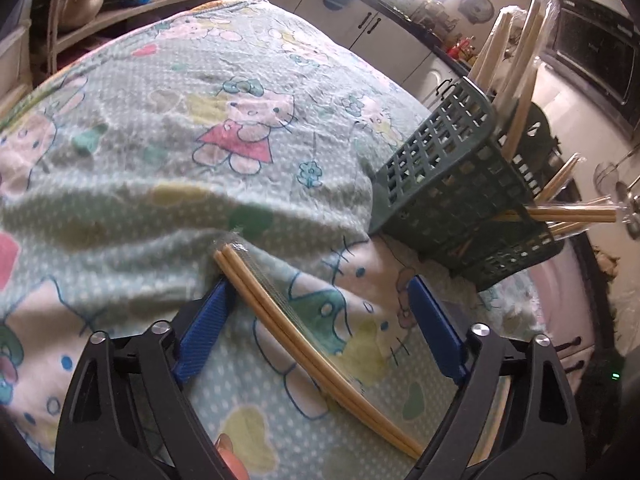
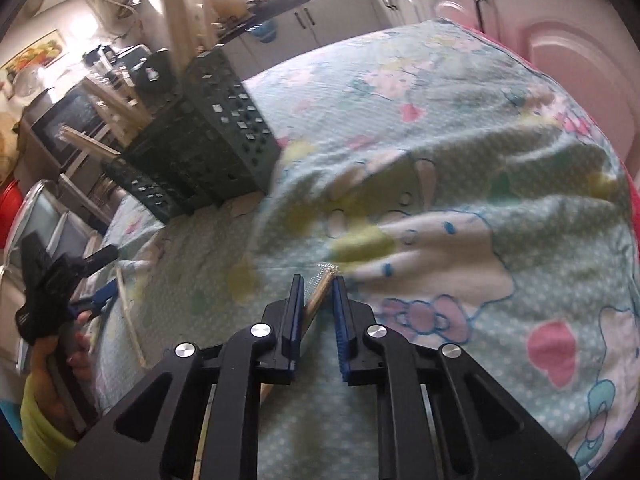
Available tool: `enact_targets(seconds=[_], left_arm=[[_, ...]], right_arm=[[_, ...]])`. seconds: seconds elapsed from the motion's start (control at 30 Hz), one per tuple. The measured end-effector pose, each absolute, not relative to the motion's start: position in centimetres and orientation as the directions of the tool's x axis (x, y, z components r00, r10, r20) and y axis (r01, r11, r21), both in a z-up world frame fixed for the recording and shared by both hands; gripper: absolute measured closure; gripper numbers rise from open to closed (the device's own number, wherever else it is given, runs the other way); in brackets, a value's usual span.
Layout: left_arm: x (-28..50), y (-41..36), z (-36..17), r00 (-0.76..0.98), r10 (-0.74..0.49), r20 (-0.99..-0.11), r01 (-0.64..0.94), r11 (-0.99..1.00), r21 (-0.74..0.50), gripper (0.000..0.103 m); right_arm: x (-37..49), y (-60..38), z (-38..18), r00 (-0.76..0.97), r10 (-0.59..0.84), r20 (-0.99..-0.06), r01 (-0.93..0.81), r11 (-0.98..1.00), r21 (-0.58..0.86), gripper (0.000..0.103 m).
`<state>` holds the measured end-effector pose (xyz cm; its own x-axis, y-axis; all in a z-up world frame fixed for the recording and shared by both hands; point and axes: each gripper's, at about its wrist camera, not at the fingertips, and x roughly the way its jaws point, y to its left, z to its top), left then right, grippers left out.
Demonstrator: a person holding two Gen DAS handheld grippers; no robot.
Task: Organize utensils
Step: 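Close the left tool on a wooden chopstick while the right tool grasps another, then lift the held chopsticks upright and carry both tools over the green basket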
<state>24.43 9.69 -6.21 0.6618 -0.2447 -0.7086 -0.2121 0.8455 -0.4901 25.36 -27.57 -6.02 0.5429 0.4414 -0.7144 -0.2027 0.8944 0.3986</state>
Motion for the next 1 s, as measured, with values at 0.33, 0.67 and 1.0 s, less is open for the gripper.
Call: enact_targets(seconds=[0.33, 0.67, 1.0], left_arm=[[24.7, 12.7, -6.7, 0.649, -0.226, -0.727, -0.284, 0.814, -0.507, 0.089], [22.7, 12.8, -2.6, 0.724, -0.274, -0.633, -0.184, 0.808, -0.559, 0.098], [20.9, 9.3, 5.7, 0.819, -0.295, -0.493, 0.022, 0.874, -0.486, 0.102]], right_arm=[[24.2, -23.7, -1.2, 0.57, 0.51, -0.644, -0.348, 0.86, 0.374, 0.095], [23.6, -19.8, 2.5, 0.578, 0.551, -0.603, -0.455, 0.83, 0.323, 0.097], [22.7, -18.0, 7.3, 0.62, 0.594, -0.513, -0.535, 0.798, 0.277, 0.098]])
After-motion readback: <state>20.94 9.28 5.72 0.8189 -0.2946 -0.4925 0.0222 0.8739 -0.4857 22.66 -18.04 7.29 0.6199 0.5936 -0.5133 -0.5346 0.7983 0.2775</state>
